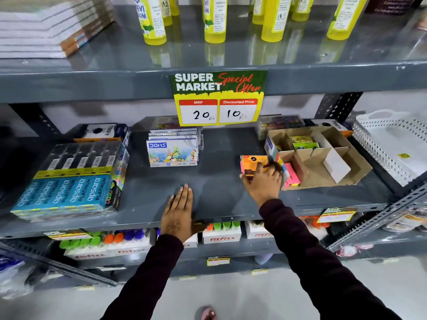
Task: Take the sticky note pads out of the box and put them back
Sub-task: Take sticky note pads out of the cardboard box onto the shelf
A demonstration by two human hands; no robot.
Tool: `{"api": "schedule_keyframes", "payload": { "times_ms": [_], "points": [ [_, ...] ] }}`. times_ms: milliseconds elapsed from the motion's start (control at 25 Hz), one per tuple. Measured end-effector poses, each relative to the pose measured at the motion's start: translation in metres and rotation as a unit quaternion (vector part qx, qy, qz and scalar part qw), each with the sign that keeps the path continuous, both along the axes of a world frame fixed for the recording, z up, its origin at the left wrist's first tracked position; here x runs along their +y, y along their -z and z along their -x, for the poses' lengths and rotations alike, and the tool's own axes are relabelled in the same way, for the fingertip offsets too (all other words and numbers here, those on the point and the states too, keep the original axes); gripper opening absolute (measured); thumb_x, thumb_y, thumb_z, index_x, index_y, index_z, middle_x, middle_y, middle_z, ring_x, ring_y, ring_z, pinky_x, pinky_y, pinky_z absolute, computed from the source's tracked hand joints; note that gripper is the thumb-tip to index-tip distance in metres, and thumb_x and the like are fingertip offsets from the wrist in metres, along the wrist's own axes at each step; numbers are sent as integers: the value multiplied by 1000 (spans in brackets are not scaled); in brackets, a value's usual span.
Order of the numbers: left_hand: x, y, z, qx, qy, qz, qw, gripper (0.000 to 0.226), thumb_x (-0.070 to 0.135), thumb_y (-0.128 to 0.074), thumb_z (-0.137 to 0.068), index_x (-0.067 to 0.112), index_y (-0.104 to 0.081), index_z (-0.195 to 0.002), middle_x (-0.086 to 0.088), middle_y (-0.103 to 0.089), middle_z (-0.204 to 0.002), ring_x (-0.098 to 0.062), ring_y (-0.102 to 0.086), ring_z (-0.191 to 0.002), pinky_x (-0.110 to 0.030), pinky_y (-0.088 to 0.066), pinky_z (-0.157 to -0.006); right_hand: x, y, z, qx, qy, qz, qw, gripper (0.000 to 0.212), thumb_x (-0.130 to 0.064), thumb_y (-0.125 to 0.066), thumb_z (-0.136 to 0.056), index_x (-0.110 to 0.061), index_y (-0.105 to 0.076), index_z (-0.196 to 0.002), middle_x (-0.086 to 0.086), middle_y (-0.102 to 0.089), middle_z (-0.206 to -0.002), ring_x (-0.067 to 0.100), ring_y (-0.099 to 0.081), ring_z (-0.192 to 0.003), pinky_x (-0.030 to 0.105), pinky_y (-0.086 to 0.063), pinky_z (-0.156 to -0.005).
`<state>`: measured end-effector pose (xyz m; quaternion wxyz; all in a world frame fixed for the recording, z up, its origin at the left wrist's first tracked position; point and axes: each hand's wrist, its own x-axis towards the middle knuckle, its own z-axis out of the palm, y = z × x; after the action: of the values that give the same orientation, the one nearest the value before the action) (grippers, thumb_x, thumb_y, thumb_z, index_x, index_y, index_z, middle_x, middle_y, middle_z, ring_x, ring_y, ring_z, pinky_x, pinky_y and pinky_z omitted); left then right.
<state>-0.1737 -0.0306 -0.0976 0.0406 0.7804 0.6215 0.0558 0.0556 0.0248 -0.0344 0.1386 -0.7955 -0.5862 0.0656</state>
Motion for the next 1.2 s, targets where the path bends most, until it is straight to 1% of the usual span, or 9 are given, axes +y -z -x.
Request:
{"api": "schedule_keyframes", "payload": {
  "times_ms": [80,200,320,480,600,760,880,1080,1200],
  "points": [
    [1,3,2,12,3,15,1000,114,85,-20,-68,-4,-28,-138,-21,-32,-146,-33,-32,-133,-49,-23,-107,2,-5,8,-35,2,-67,997,63,-44,-60,-82,5,-47,-121,38,-52,-116,50,-50,-110,54,-38,-102],
    [2,3,1,-2,-10,2,1000,113,77,-51,-66,0,-16,-142,-16,-18,-151,-28,-22,-138,-41,-11,-111,4,-11,33,-96,-51,-109,988,61,-49,-55,-80,4,-54,-111,31,-60,-98,44,-57,-97,52,-43,-98],
    [2,5,0,-3,-10,-7,1000,117,70,-61,-67,5,1,-142,-8,1,-151,-21,-6,-141,-35,0,-113,12,-3,68,-96,-118,-72,986,62,-51,-67,-72,1,-60,-105,27,-64,-91,43,-63,-89,53,-48,-97],
    [1,3,-1,-22,-18,12,1000,112,67,-61,-61,1,-20,-142,-16,-24,-150,-29,-24,-137,-45,-12,-110,35,10,85,-88,-155,20,984,64,-51,-58,-83,-1,-51,-122,35,-54,-123,48,-48,-120,58,-21,-117],
    [2,3,-2,-18,-14,9,1000,109,68,-57,-59,-2,-30,-138,-19,-33,-146,-31,-32,-133,-51,-20,-106,41,11,77,-114,-162,50,979,64,-55,-41,-90,-3,-48,-128,33,-45,-136,45,-36,-131,57,-3,-119],
    [1,3,-2,-27,-21,6,999,109,74,-43,-61,0,-27,-140,-17,-30,-148,-28,-28,-135,-44,-20,-110,30,-5,47,-112,-114,6,987,63,-59,-54,-81,-1,-65,-105,32,-61,-113,47,-55,-113,63,-29,-111],
    [0,3,-3,-12,-20,9,1000,111,79,-41,-63,0,-26,-140,-17,-31,-148,-28,-29,-135,-44,-19,-110,16,-6,12,-60,-52,41,996,62,-47,-60,-82,-2,-50,-124,36,-40,-138,49,-37,-130,60,-15,-115],
    [0,1,-2,10,-20,16,1000,114,87,-17,-68,-1,-29,-139,-19,-33,-146,-30,-31,-134,-47,-19,-107,3,-2,10,-60,-40,-24,997,50,-31,-64,-80,-3,-51,-118,33,-50,-125,52,-48,-116,62,-22,-112],
    [0,1,-2,8,-19,19,1000,113,82,-42,-65,-2,-28,-139,-18,-33,-147,-30,-31,-134,-46,-19,-108,-4,1,29,-78,-64,-77,992,46,-32,-68,-75,-4,-56,-110,32,-57,-117,53,-55,-109,64,-30,-108]
  ]
}}
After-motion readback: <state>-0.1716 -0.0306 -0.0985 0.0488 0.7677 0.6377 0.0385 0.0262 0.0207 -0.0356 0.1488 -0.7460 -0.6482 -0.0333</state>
